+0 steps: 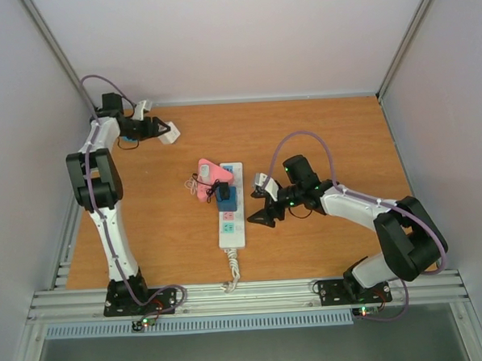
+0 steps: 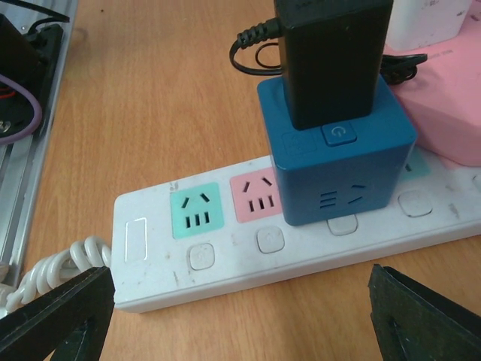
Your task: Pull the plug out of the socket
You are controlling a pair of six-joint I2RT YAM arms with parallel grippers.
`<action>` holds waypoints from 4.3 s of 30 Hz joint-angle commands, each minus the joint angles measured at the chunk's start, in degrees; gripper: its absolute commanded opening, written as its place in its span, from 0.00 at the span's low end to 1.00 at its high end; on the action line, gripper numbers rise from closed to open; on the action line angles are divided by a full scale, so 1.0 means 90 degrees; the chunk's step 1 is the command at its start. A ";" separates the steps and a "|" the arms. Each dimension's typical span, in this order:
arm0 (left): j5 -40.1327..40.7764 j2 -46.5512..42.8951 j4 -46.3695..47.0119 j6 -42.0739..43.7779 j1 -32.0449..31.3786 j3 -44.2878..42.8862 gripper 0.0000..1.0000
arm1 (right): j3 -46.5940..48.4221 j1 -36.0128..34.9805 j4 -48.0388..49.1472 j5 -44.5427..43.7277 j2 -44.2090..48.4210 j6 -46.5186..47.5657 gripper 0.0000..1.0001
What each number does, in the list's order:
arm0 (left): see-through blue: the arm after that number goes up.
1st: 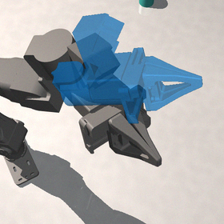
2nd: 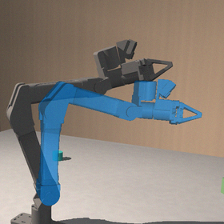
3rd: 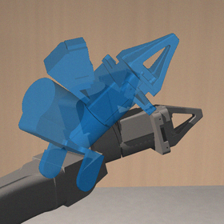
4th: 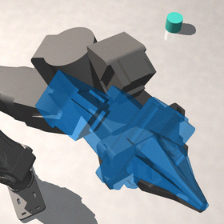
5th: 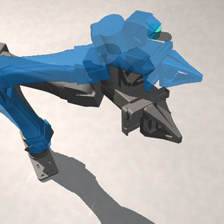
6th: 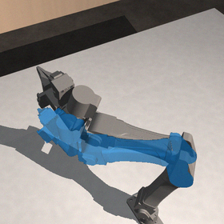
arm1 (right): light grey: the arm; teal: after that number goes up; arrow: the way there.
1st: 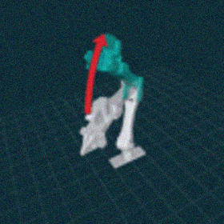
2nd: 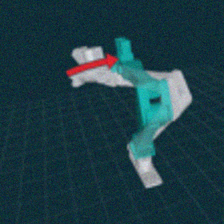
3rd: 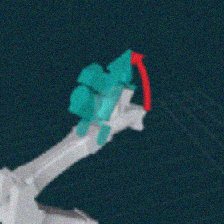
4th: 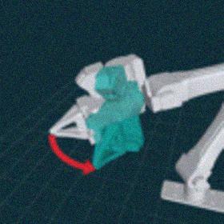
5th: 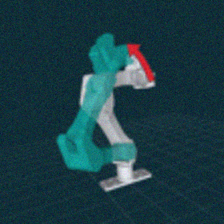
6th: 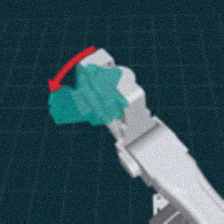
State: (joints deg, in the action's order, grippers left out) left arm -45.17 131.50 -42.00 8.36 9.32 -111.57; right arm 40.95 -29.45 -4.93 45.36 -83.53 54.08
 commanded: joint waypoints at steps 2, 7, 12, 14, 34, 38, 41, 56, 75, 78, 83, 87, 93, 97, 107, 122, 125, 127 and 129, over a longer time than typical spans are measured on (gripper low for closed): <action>-0.0514 0.0332 0.0751 -0.0330 0.0168 -0.0391 0.41 | 0.0279 0.0040 -0.0182 -0.0061 -0.0105 -0.0034 0.93; -0.0610 0.0652 0.0853 -0.0390 0.0312 -0.0512 0.42 | 0.0411 0.0041 -0.0243 -0.0094 -0.0246 -0.0065 0.93; -0.0606 0.0927 0.0899 -0.0459 0.0408 -0.0619 0.50 | 0.0596 0.0045 -0.0169 -0.0108 -0.0422 -0.0172 0.94; -0.0549 0.1003 0.0896 -0.0460 0.0426 -0.0654 0.54 | 0.0653 0.0041 -0.0156 -0.0123 -0.0479 -0.0188 0.94; 0.0335 0.0009 0.1185 -0.0203 0.0605 0.0208 1.00 | 0.0667 0.0040 -0.0048 -0.0099 -0.0437 -0.0272 0.94; 0.0915 -0.0359 0.1229 0.0003 0.0596 0.0494 1.00 | 0.0627 0.0041 -0.0023 -0.0072 -0.0405 -0.0250 0.94; 0.1329 -0.0501 0.1204 0.0226 0.0562 0.0639 0.99 | 0.0562 0.0045 0.0018 -0.0046 -0.0369 -0.0245 0.94; 0.1177 -0.0598 0.0741 0.1321 0.0103 0.0700 0.67 | 0.0450 0.0030 -0.0011 0.0030 -0.0248 -0.0355 0.94; 0.1855 0.0000 0.0786 0.0739 0.0360 0.0091 0.37 | 0.0502 0.0032 -0.0066 -0.0022 -0.0245 -0.0355 0.94; 0.1787 -0.0078 0.0790 0.0756 0.0387 0.0111 0.38 | 0.0536 0.0031 -0.0041 -0.0011 -0.0284 -0.0346 0.94; 0.1420 -0.0527 0.0788 0.0935 0.0390 0.0301 0.62 | 0.0631 0.0031 0.0098 -0.0031 -0.0345 -0.0384 0.94; 0.1119 -0.1128 0.0829 0.1246 0.0390 0.0606 0.91 | 0.0746 0.0030 0.0169 -0.0036 -0.0447 -0.0327 0.94; 0.1040 -0.2129 0.1120 0.1251 0.0369 0.1091 1.00 | 0.0904 0.0030 0.0205 -0.0022 -0.0643 0.0031 0.94; 0.0913 -0.2589 0.0912 0.1473 0.0370 0.1088 1.00 | 0.1153 0.0030 0.0224 0.0039 -0.0862 0.0192 0.94; 0.0151 -0.3586 -0.0409 0.2908 -0.0067 0.1306 1.00 | 0.1469 -0.0026 0.0327 0.0268 -0.1365 0.0700 0.95; 0.1161 -0.5932 0.0749 0.1501 -0.2168 0.4514 0.97 | 0.1147 -0.0483 0.1812 -0.0148 -0.1855 0.0332 0.94; 0.1212 -0.6164 0.0791 0.1027 -0.2407 0.4888 0.98 | 0.0989 -0.0567 0.2278 -0.0326 -0.1928 0.0137 0.94; 0.1171 -0.6230 0.0793 0.0803 -0.2481 0.5059 0.98 | 0.0933 -0.0584 0.2417 -0.0353 -0.1995 0.0144 0.94; 0.1143 -0.6242 0.0753 0.0587 -0.2518 0.5151 0.97 | 0.0887 -0.0581 0.2515 -0.0353 -0.2052 0.0187 0.93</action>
State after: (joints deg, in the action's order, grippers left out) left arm -35.57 76.60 -38.52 20.64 -12.80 -67.22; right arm 50.13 -34.24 11.97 43.22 -100.55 56.40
